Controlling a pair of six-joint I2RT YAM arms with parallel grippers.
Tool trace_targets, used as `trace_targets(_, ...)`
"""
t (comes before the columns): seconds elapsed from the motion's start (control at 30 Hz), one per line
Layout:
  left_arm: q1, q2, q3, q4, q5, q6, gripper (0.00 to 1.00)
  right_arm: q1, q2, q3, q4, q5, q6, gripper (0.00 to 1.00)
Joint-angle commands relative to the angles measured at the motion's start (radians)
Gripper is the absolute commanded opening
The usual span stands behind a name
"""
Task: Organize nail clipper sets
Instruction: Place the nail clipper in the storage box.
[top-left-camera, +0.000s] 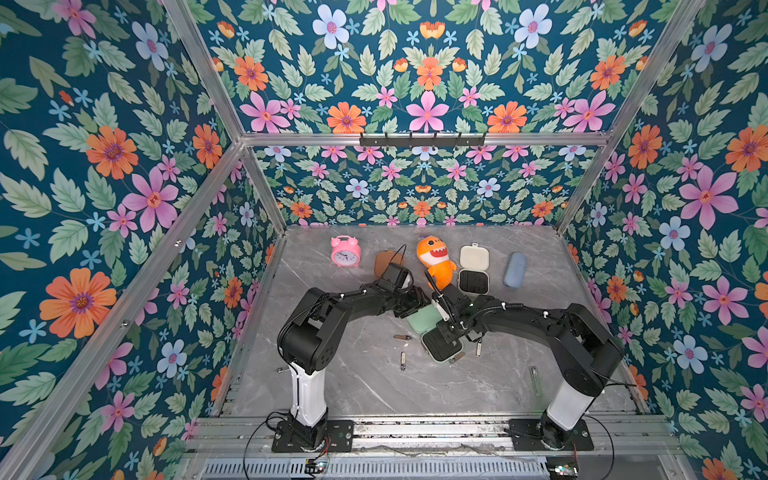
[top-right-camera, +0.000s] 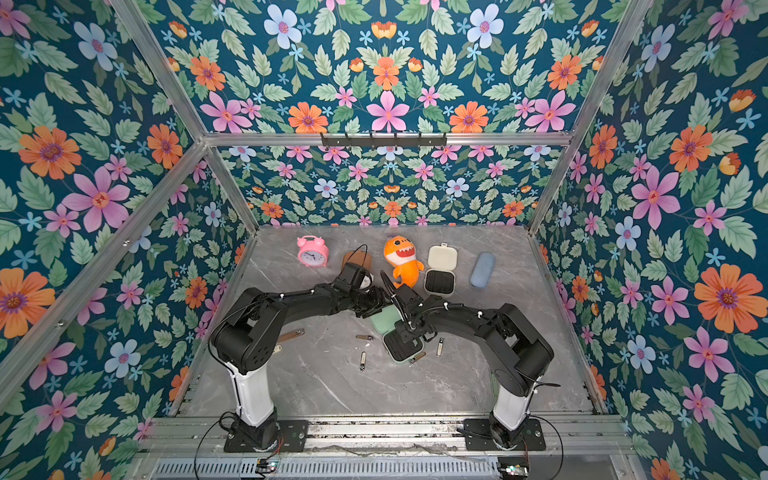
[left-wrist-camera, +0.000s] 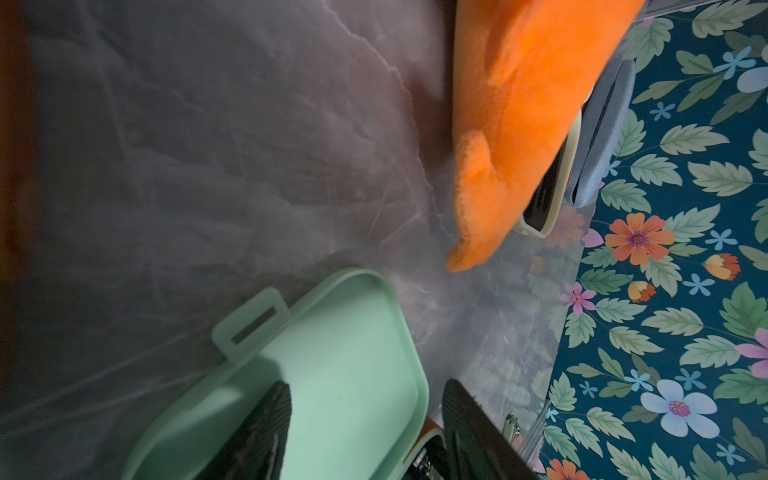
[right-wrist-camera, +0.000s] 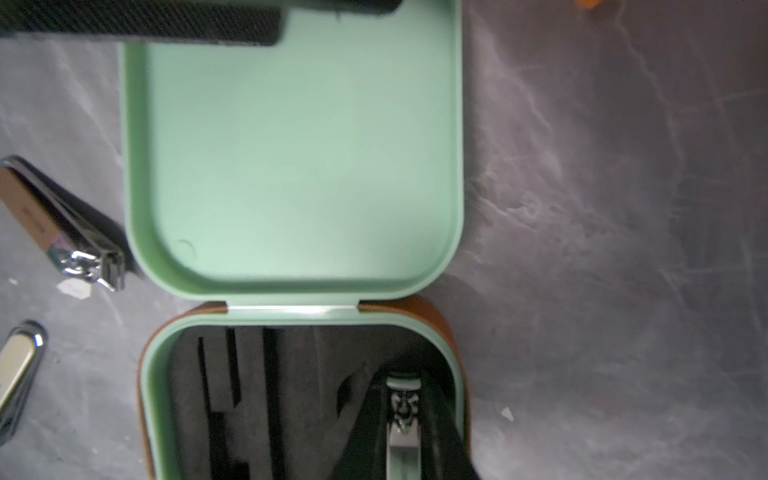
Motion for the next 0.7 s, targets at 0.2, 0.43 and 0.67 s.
trace_targets(0.2,0.000,-0.002,-0.015,-0.057,-0.019,0.006,0.62,0.002,0.022,-0.010,-0.117,-0.021,0.027,0.28)
trace_targets(0.43,0.000,-0.004,-0.017,-0.057,-0.016,0.006,0.62,0.004,-0.001,0.024,-0.121,0.020,0.042,0.40)
trace_targets(0.67,0.000,-0.004,-0.016,-0.059,-0.019,0.008,0.61,0.003,-0.058,0.077,-0.166,0.077,0.050,0.58)
